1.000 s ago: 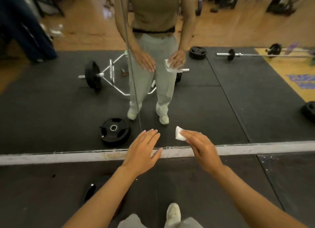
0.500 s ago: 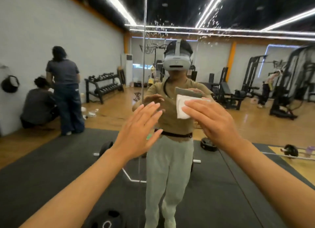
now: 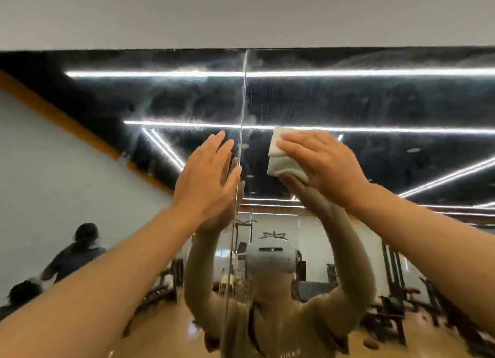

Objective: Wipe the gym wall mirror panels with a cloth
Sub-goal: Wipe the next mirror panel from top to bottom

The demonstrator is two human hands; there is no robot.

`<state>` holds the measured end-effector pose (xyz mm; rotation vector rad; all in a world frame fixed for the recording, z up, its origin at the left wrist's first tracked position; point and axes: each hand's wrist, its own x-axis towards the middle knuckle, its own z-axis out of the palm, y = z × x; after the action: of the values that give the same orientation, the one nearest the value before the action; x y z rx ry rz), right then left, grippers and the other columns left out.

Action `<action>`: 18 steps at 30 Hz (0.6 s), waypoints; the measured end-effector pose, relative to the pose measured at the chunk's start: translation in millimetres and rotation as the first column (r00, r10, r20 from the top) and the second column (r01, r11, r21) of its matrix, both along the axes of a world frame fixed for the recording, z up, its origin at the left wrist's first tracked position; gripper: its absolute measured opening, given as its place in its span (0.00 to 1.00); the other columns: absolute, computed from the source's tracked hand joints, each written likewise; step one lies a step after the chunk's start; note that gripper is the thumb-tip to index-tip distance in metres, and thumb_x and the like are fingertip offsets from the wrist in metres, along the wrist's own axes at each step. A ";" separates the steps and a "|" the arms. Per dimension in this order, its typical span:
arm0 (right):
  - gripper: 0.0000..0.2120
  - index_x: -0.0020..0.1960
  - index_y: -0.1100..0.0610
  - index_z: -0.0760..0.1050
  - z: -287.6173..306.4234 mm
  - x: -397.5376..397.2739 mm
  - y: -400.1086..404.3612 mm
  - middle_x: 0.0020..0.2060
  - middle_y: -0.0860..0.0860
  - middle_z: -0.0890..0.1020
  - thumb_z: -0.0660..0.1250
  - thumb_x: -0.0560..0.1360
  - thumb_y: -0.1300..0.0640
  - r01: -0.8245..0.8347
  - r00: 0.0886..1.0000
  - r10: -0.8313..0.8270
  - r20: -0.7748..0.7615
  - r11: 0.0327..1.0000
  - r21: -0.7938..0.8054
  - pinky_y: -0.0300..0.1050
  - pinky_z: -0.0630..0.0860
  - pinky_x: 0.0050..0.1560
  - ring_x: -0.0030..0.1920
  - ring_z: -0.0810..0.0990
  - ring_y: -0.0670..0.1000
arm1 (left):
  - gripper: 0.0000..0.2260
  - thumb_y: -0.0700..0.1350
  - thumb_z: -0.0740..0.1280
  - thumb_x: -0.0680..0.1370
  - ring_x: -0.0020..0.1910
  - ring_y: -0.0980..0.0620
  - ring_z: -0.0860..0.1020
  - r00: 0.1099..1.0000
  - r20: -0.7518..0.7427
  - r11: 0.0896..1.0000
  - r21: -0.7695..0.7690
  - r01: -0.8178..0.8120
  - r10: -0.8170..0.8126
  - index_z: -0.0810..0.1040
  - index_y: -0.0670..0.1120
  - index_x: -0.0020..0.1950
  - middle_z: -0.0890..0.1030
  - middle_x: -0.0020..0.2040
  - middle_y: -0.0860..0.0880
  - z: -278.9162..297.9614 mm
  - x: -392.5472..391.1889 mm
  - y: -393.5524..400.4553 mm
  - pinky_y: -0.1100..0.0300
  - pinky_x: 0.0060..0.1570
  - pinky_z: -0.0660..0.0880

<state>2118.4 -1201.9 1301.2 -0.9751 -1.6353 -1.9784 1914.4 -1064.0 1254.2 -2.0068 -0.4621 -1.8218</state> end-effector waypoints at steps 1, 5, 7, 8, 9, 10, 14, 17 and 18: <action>0.27 0.65 0.60 0.77 20.5 -2.6 3.2 0.62 0.58 0.80 0.80 0.68 0.57 0.005 1.000 -0.005 -0.001 0.999 0.043 0.58 0.75 0.59 0.59 0.80 0.62 | 0.25 0.54 0.59 0.83 0.79 0.50 0.54 1.000 0.019 1.000 -0.013 -0.003 0.003 0.61 0.48 0.79 0.57 0.80 0.50 17.5 1.9 2.3 0.53 0.76 0.52; 0.19 0.59 0.59 0.80 84.9 -17.1 21.4 0.57 0.56 0.83 0.76 0.70 0.59 -0.071 0.996 0.079 -0.043 0.986 0.153 0.56 0.77 0.53 0.53 0.82 0.62 | 0.26 0.55 0.56 0.84 0.80 0.52 0.49 1.000 0.020 1.000 0.009 -0.006 0.006 0.57 0.50 0.80 0.53 0.81 0.51 69.7 21.3 12.5 0.56 0.76 0.45; 0.13 0.61 0.56 0.80 115.0 -26.2 31.9 0.59 0.53 0.82 0.68 0.78 0.55 -0.093 0.981 0.119 -0.150 0.981 0.171 0.49 0.72 0.55 0.58 0.79 0.58 | 0.26 0.55 0.55 0.84 0.80 0.53 0.47 1.000 0.009 0.999 0.042 -0.004 0.003 0.55 0.50 0.81 0.52 0.81 0.51 94.1 33.4 15.9 0.58 0.76 0.42; 0.13 0.62 0.54 0.79 131.5 -29.2 38.0 0.60 0.52 0.81 0.64 0.81 0.53 -0.081 0.972 0.114 -0.207 0.983 0.164 0.46 0.70 0.55 0.60 0.78 0.57 | 0.26 0.55 0.54 0.84 0.80 0.53 0.47 1.000 0.014 0.999 0.048 0.007 -0.008 0.55 0.49 0.81 0.52 0.81 0.51 106.6 38.4 17.3 0.58 0.76 0.41; 0.14 0.63 0.53 0.78 147.5 -32.8 44.3 0.60 0.51 0.80 0.61 0.82 0.51 -0.055 0.964 0.093 -0.250 0.986 0.157 0.45 0.68 0.56 0.61 0.77 0.56 | 0.27 0.56 0.54 0.84 0.80 0.53 0.47 0.999 0.027 0.999 0.047 0.016 -0.017 0.54 0.49 0.81 0.52 0.81 0.51 117.6 41.8 18.6 0.57 0.76 0.41; 0.14 0.64 0.53 0.77 161.4 -37.6 50.0 0.61 0.51 0.80 0.59 0.83 0.51 -0.030 0.958 0.072 -0.279 0.988 0.151 0.46 0.69 0.57 0.61 0.76 0.55 | 0.27 0.56 0.53 0.84 0.80 0.54 0.47 0.999 0.049 0.999 0.046 0.012 -0.014 0.54 0.48 0.81 0.52 0.81 0.51 126.3 44.0 20.5 0.57 0.77 0.41; 0.11 0.64 0.53 0.73 204.4 -56.2 72.1 0.60 0.51 0.77 0.56 0.84 0.54 -0.037 0.931 0.069 -0.359 0.995 0.097 0.50 0.66 0.61 0.62 0.74 0.54 | 0.27 0.56 0.51 0.84 0.80 0.56 0.47 0.994 0.112 0.997 0.077 -0.016 0.007 0.54 0.49 0.81 0.52 0.81 0.52 137.9 49.4 29.5 0.59 0.76 0.39; 0.18 0.74 0.53 0.64 223.7 -64.8 82.1 0.72 0.54 0.67 0.54 0.84 0.56 0.100 0.930 -0.104 -0.352 0.995 -0.030 0.56 0.54 0.73 0.73 0.63 0.57 | 0.26 0.56 0.52 0.84 0.79 0.57 0.47 0.992 0.125 0.994 0.100 -0.043 0.031 0.54 0.50 0.81 0.52 0.81 0.53 139.0 50.6 33.3 0.60 0.76 0.39; 0.20 0.77 0.53 0.60 226.8 -65.8 81.6 0.76 0.54 0.62 0.52 0.85 0.55 0.130 0.929 -0.144 -0.342 0.990 -0.061 0.58 0.52 0.74 0.75 0.60 0.57 | 0.26 0.56 0.52 0.84 0.79 0.57 0.47 0.991 0.132 0.993 0.107 -0.050 0.036 0.54 0.50 0.81 0.52 0.81 0.53 139.9 50.8 34.2 0.60 0.76 0.39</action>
<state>2052.6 -1120.2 1528.0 -1.3968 -1.4442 -1.7390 1965.2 -1029.8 1394.1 -1.7997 -0.4285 -1.9161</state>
